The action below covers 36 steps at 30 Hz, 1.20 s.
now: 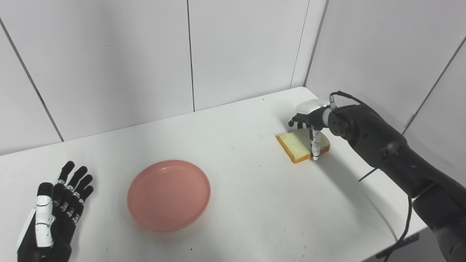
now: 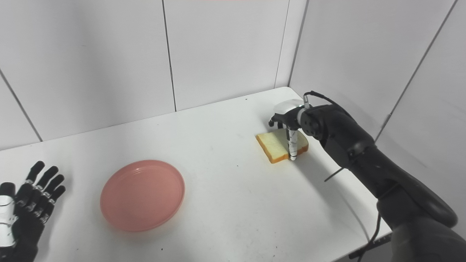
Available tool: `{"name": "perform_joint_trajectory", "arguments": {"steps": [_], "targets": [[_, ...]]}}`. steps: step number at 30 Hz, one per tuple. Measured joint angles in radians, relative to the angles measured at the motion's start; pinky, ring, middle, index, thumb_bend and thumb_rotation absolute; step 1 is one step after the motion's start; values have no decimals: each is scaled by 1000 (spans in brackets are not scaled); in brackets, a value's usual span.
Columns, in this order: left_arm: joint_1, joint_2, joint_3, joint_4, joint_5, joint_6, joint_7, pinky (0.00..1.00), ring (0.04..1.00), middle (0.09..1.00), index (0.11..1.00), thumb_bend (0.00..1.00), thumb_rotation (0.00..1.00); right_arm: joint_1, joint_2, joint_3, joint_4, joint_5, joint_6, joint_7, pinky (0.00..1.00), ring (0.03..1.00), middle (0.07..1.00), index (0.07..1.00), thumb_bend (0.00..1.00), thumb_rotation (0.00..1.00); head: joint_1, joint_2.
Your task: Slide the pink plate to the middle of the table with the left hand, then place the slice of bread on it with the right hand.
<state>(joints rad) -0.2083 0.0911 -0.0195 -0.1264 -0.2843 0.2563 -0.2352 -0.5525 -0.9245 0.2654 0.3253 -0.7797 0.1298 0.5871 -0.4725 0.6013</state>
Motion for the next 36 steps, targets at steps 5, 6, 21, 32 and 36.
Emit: {"name": "perform_joint_trajectory", "arguments": {"steps": [5,6,21,32,36], "targets": [[0,-1,-1,0,0,0,-1,976,962,964,969,702,1000,14,15,-10,4,25,-11,-56,451,494,486,494,528,0,2,-2],[0,-1,-1,0,0,0,-1,975,962,964,968,701,1000,14,15,-10,5,27,-11,-56,449,495,484,495,528,0,3,-3],[0,-8,-2,7,2,-1,1,976,959,964,971,707,1000,13,17,-29,6,73,-13,-60,452,495,476,505,527,0,43,-28],[0,-65,-24,14,61,-13,38,962,959,967,961,721,951,8,-13,-118,-124,155,0,-28,437,403,475,522,517,0,191,-44],[0,-89,-36,20,89,-15,54,973,963,969,967,738,940,-20,-17,-119,-158,168,-1,-13,435,403,488,519,516,0,222,-46]]}}
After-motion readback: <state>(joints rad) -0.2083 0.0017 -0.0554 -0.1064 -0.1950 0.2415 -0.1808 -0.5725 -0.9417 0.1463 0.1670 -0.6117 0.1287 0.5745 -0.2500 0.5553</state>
